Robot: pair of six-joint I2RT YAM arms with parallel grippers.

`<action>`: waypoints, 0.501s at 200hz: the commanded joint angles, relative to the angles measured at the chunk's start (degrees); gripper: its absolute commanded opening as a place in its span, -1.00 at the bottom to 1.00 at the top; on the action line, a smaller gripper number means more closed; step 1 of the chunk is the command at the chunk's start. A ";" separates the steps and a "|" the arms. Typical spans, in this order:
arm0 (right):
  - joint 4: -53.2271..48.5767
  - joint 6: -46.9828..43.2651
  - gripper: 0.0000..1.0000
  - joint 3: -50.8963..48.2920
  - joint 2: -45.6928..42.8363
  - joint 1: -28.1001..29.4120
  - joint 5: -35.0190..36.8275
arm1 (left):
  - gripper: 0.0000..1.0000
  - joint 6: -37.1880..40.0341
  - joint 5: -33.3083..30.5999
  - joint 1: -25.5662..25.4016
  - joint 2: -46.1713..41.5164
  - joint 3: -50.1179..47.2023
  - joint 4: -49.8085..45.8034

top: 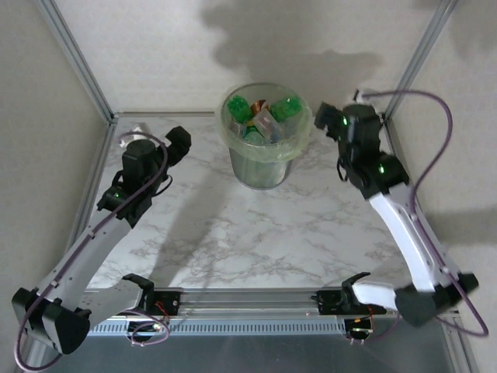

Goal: Put the plastic bottles in the bin

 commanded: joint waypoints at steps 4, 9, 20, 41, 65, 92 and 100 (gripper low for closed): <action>14.35 2.38 0.93 -22.25 -13.35 0.11 2.76 | 0.99 8.27 -17.57 0.64 -0.16 -8.96 12.03; 18.64 0.72 0.97 -27.83 -17.27 0.11 2.68 | 0.99 7.91 -20.71 0.71 0.32 -11.02 13.56; 24.68 -1.09 0.97 -38.04 -24.39 0.11 3.57 | 0.99 10.67 -25.69 0.71 0.79 -16.23 18.84; 22.53 0.50 0.98 -47.00 -28.39 -0.14 13.89 | 0.99 15.54 -32.16 1.13 3.02 -26.44 31.49; 21.30 0.98 0.98 -52.00 -24.55 -1.55 19.84 | 0.99 15.91 -33.46 2.54 8.69 -31.57 37.54; 34.93 -1.82 0.98 -59.17 -20.14 -4.22 22.56 | 0.99 16.66 -30.24 4.04 12.00 -30.92 41.38; 40.33 -2.90 0.97 -61.69 -18.34 -5.44 23.00 | 0.99 18.27 -28.58 4.39 12.94 -30.57 42.88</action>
